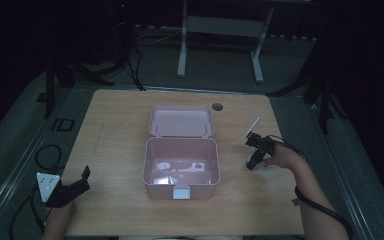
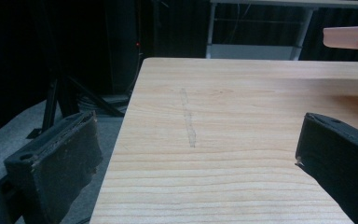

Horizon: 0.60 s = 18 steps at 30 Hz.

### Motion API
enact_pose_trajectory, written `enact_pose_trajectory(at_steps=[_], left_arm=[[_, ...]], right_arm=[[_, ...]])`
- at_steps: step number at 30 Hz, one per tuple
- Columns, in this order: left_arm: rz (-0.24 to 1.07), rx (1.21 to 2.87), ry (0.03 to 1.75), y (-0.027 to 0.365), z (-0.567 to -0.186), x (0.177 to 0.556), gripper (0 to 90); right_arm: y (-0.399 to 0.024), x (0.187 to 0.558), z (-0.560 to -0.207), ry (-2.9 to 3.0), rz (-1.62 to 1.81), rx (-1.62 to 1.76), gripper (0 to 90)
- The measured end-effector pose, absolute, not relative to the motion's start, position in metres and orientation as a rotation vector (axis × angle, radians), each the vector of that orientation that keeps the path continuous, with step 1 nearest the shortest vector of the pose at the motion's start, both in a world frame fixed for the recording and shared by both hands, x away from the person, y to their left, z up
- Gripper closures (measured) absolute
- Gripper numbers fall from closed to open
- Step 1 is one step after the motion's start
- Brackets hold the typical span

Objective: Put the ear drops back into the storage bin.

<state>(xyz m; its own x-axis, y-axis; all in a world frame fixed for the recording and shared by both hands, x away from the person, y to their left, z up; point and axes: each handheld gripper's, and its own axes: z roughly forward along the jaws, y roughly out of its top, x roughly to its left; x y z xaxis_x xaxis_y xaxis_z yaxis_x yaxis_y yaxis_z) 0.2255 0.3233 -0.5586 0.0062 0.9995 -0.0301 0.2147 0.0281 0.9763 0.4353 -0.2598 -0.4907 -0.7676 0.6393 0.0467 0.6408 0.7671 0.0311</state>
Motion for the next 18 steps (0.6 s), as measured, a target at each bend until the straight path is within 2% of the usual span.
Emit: enact_pose_trajectory(at_steps=[6, 14, 18], left_arm=[[1.07, 1.351, 1.371, 0.323, -0.559, 0.225, 0.3], [1.071, 1.355, 1.367, 0.323, -0.559, 0.225, 0.3], [1.071, 1.356, 1.367, 0.323, -0.559, 0.225, 0.3]], right_arm=[[-0.253, 0.441, -0.496, -2.914, -0.031, -1.038, 33.8], [-0.247, 0.445, -0.503, -2.924, 0.017, -1.002, 42.8], [-0.245, 0.445, -0.507, -2.923, 0.041, -0.985, 52.6]])
